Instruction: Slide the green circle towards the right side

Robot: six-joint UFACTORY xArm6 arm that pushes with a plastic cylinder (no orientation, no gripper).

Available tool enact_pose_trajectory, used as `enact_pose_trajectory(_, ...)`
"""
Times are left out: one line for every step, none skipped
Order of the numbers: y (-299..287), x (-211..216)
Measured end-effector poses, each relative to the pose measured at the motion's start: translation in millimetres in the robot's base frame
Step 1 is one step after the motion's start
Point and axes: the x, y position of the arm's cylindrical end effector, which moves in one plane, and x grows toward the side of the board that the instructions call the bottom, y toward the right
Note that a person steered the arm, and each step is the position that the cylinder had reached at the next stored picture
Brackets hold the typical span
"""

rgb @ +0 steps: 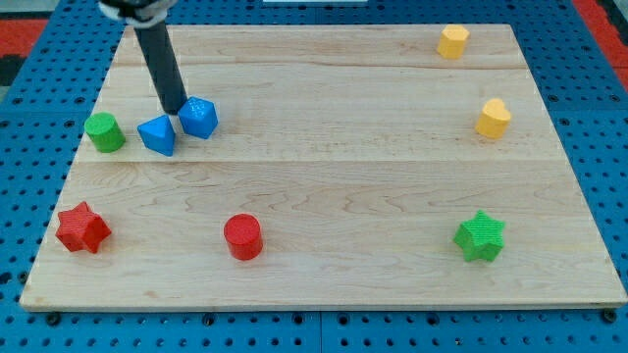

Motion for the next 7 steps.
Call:
enact_pose_trajectory(-7.4,-6.2)
enact_pose_trajectory(-9.4,-30.1)
enact_pose_trajectory(-57.4,-44.8)
enact_pose_trajectory(-124.2,-13.6)
enact_pose_trajectory(-129.4,-7.7)
enact_pose_trajectory(-129.2,0.5)
enact_pose_trajectory(-129.2,20.4)
